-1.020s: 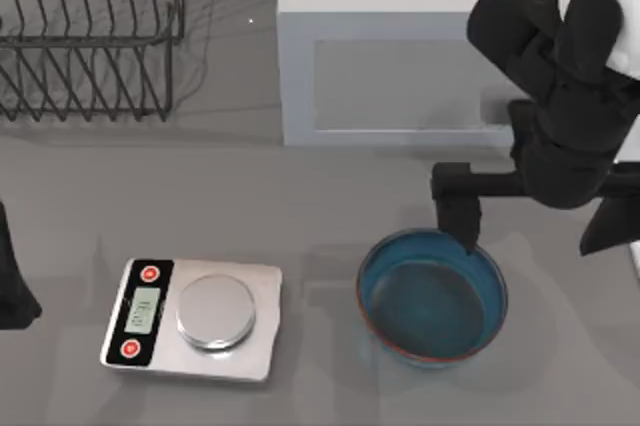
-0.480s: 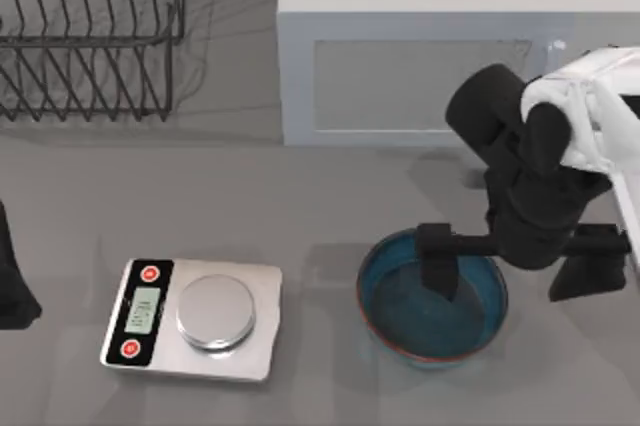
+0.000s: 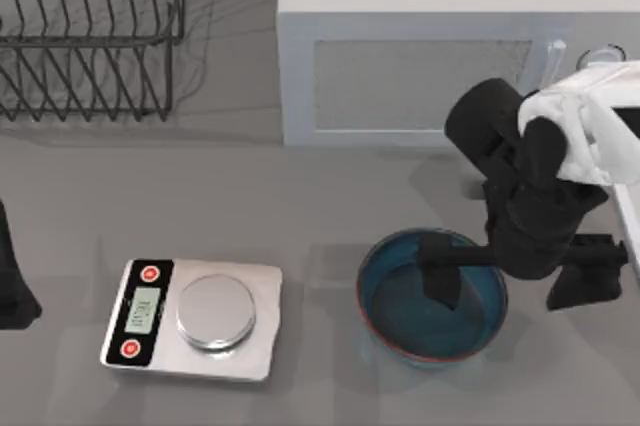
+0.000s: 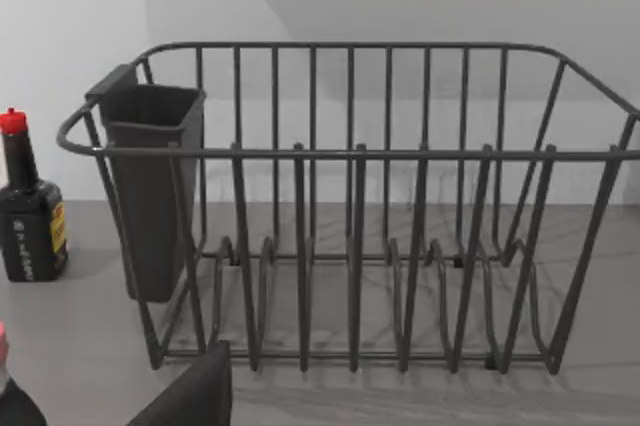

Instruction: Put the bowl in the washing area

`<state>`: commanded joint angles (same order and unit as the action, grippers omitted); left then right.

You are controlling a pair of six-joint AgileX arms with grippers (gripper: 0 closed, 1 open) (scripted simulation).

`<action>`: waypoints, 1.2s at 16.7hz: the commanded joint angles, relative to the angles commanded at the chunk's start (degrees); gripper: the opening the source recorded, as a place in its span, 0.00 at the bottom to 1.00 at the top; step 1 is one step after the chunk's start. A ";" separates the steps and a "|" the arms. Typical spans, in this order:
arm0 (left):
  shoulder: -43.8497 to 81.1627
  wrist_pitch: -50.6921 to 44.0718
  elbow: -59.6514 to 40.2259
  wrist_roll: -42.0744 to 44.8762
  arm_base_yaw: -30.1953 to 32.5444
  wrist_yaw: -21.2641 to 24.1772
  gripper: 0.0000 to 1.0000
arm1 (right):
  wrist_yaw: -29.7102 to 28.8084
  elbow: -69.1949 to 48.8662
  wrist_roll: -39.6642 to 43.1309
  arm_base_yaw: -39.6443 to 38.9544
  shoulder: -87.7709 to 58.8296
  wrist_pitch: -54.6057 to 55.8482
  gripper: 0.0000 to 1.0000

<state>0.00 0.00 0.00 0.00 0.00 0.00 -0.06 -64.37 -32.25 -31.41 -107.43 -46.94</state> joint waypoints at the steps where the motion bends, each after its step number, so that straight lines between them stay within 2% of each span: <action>1: 0.00 0.00 0.00 0.00 0.00 0.00 1.00 | 0.00 0.00 0.00 0.00 0.00 0.00 0.77; 11: 0.00 0.00 0.00 0.00 0.00 0.00 1.00 | 0.00 0.00 0.00 0.00 0.00 0.00 0.02; 20: 0.00 0.00 0.00 0.00 0.00 0.00 1.00 | -0.02 -0.04 0.01 0.05 0.11 -0.06 0.00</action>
<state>0.00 0.00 0.00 0.00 0.00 0.00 -0.08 -64.41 -32.25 -31.36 -107.32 -47.00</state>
